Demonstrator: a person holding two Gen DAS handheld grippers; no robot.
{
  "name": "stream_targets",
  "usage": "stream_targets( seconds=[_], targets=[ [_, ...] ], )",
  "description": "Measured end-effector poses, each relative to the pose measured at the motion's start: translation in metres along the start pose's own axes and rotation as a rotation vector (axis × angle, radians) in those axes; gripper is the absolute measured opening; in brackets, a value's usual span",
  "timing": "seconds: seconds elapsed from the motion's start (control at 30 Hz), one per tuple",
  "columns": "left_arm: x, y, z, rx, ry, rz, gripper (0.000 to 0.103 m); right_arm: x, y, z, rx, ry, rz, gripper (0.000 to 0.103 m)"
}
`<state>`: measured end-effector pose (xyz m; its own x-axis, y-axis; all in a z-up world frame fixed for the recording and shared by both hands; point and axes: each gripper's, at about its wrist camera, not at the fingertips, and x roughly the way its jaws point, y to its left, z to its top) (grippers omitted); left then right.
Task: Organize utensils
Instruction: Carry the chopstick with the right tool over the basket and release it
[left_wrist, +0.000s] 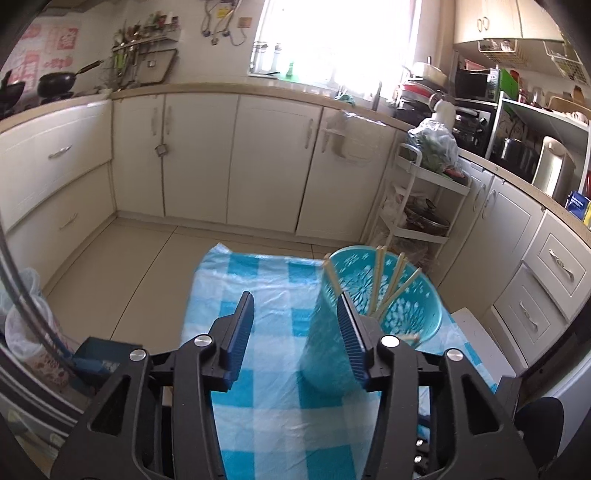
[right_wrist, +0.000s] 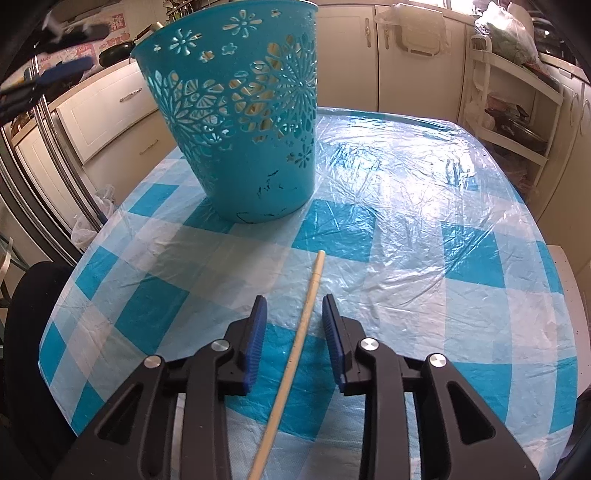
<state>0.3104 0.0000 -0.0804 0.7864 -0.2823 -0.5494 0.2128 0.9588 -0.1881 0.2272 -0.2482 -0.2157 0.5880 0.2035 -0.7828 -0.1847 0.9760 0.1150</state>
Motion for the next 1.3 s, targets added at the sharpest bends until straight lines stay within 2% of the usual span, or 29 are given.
stream_targets(
  seconds=[0.13,0.23,0.27,0.3,0.33,0.4,0.5,0.67,0.9,1.1,1.3],
  targets=[
    [0.007,0.018,-0.027,-0.044,0.058,0.007,0.047,0.002,0.004,0.001,-0.02,0.006,-0.043,0.027],
    [0.015,0.026,-0.043,-0.058,0.09,0.008,0.047,0.002,0.006,0.001,-0.042,0.009,-0.075,0.019],
    [0.018,0.026,-0.05,-0.054,0.1,0.011,0.047,0.002,0.006,0.001,-0.048,0.01,-0.078,0.011],
    [0.021,0.027,-0.055,-0.049,0.108,0.013,0.047,0.002,0.007,0.001,-0.052,0.012,-0.081,0.007],
    [0.024,0.026,-0.061,-0.045,0.117,0.014,0.047,0.001,0.007,0.001,-0.052,0.013,-0.083,0.006],
    [0.03,0.026,-0.072,-0.041,0.133,0.018,0.047,-0.002,0.002,0.0,-0.028,0.014,-0.067,0.005],
    [0.04,0.028,-0.088,-0.041,0.163,0.022,0.047,-0.016,-0.011,0.002,0.062,-0.021,0.025,0.005],
    [0.058,0.034,-0.112,-0.056,0.227,0.028,0.047,-0.062,-0.026,0.019,0.177,-0.163,0.202,0.005],
    [0.067,0.031,-0.123,-0.043,0.254,0.032,0.049,-0.116,-0.025,0.069,0.238,-0.362,0.343,0.005],
    [0.07,0.025,-0.127,-0.017,0.263,0.028,0.05,-0.128,-0.012,0.137,0.219,-0.522,0.371,0.005],
    [0.07,0.022,-0.129,-0.005,0.267,0.024,0.051,-0.106,-0.001,0.202,0.233,-0.638,0.309,0.006]
  ],
)
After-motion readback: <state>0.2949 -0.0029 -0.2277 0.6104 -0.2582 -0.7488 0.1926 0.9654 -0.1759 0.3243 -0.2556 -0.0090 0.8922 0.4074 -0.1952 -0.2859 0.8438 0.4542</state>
